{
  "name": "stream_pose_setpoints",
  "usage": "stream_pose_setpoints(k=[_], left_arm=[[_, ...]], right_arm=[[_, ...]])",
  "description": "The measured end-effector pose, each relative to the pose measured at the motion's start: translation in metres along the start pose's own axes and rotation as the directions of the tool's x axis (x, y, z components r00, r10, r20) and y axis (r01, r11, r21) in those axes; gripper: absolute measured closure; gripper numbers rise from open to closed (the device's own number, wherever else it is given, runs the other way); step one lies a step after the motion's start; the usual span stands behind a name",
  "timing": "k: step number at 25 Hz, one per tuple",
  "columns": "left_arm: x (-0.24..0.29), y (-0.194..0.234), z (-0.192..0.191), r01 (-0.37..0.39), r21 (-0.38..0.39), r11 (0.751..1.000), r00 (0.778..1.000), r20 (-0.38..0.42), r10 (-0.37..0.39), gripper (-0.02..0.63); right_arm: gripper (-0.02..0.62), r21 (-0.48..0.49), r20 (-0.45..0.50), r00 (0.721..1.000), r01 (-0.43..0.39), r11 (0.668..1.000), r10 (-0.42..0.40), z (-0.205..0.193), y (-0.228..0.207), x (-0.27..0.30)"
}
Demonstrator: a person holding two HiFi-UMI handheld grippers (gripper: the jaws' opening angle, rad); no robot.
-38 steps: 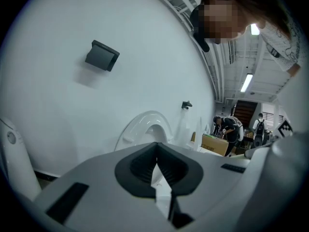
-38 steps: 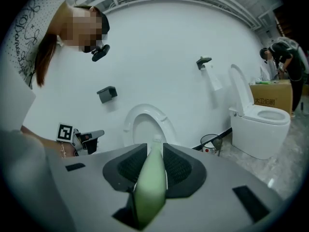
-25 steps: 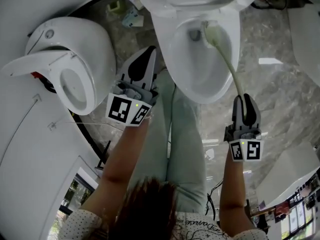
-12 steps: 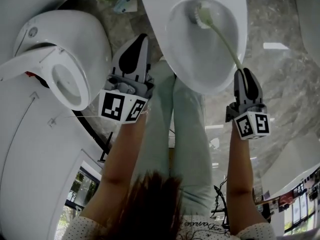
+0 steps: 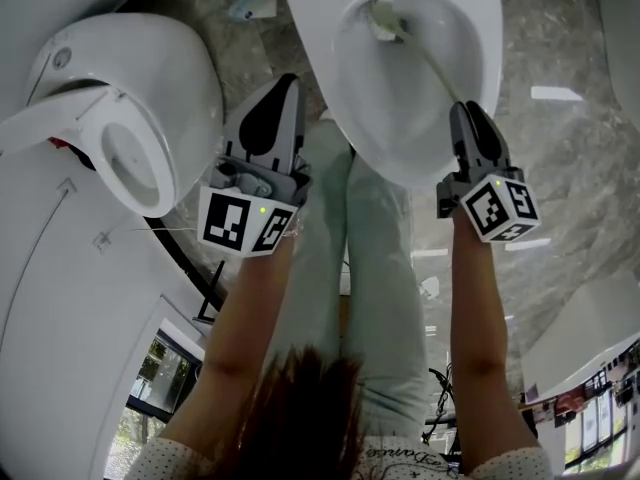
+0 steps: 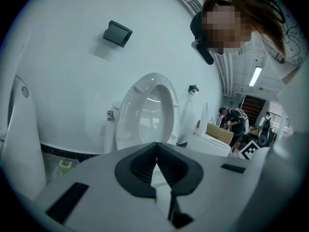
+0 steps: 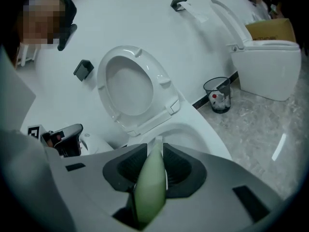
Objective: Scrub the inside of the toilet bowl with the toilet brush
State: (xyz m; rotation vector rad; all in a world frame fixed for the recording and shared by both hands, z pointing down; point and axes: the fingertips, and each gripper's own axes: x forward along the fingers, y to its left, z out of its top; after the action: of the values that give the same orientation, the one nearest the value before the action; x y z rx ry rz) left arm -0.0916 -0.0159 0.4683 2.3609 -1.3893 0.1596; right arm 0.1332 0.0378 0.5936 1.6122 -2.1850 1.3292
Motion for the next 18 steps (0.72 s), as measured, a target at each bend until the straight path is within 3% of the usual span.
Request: stream_pose_setpoints(k=[18], left_arm=[[0.000,0.009,0.001,0.001,0.008,1.000,1.000,-0.010,-0.001,0.604]], right_arm=[[0.480,0.155,-0.014,0.987,-0.156,0.976,0.160,-0.016,0.024,0.019]])
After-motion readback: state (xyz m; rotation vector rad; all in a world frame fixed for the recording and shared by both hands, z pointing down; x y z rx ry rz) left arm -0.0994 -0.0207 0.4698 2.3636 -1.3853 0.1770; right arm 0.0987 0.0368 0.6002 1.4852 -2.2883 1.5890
